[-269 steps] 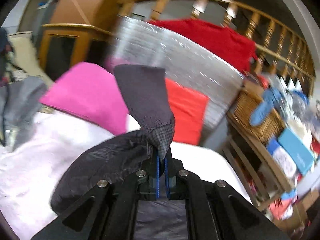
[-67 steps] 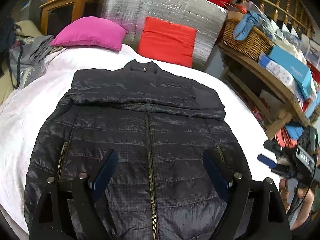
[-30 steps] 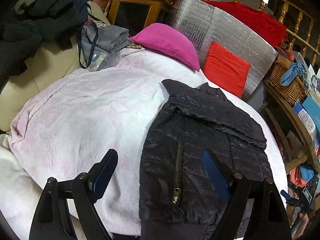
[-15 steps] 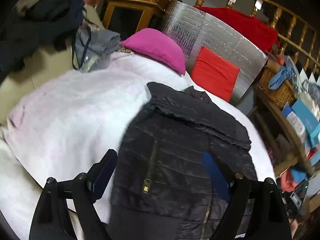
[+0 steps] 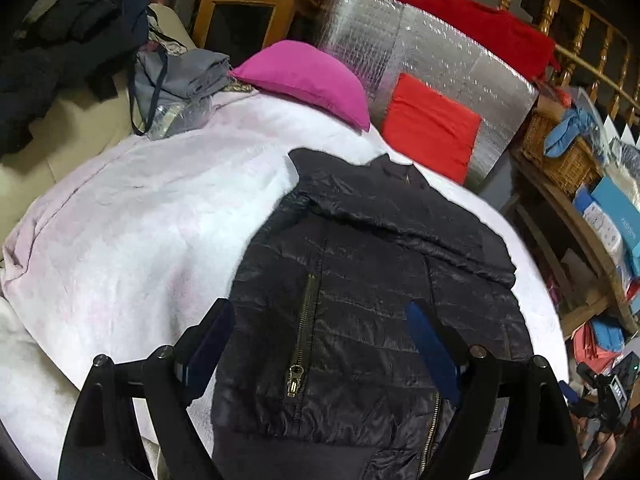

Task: Fold large clothes
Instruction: 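Move both grippers down the jacket to its ribbed hem, then grasp the ribbed hem of the jacket with both grippers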

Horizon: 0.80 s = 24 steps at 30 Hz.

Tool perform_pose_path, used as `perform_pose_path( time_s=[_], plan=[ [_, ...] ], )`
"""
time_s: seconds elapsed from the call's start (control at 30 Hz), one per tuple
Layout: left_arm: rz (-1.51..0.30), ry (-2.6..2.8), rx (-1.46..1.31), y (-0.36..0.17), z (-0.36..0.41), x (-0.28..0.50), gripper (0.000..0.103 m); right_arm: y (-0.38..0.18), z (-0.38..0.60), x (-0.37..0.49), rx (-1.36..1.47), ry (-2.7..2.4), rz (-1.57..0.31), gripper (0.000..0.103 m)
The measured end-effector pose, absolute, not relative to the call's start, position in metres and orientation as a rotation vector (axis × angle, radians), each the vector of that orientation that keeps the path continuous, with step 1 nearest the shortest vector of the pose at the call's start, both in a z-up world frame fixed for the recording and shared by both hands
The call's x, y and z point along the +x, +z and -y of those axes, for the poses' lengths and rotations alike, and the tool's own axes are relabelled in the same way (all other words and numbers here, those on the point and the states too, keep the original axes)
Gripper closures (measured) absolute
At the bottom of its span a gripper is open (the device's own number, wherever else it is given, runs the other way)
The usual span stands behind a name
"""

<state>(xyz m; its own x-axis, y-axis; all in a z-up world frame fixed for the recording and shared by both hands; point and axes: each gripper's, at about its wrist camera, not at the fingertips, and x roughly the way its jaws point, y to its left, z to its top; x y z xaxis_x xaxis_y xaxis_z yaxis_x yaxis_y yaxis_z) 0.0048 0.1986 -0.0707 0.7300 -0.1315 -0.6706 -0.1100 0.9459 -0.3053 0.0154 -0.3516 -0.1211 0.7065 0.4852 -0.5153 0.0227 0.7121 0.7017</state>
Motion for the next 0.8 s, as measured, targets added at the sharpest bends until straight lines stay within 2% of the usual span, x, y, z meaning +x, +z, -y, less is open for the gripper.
perform_pose_path(
  time_s=[0.13, 0.4, 0.8],
  plan=[
    [-0.800, -0.014, -0.288, -0.087, -0.194, 0.005, 0.015, -0.130, 0.357, 0.021, 0.742, 0.276, -0.781, 0.016],
    [-0.944, 0.041, -0.323, -0.132, -0.242, 0.011, 0.015, -0.149, 0.344, 0.026, 0.676, 0.249, -0.882, 0.016],
    [-0.971, -0.013, -0.319, -0.147, -0.235, 0.005, 0.015, -0.163, 0.332, 0.021, 0.659, 0.215, -0.948, 0.016]
  ],
)
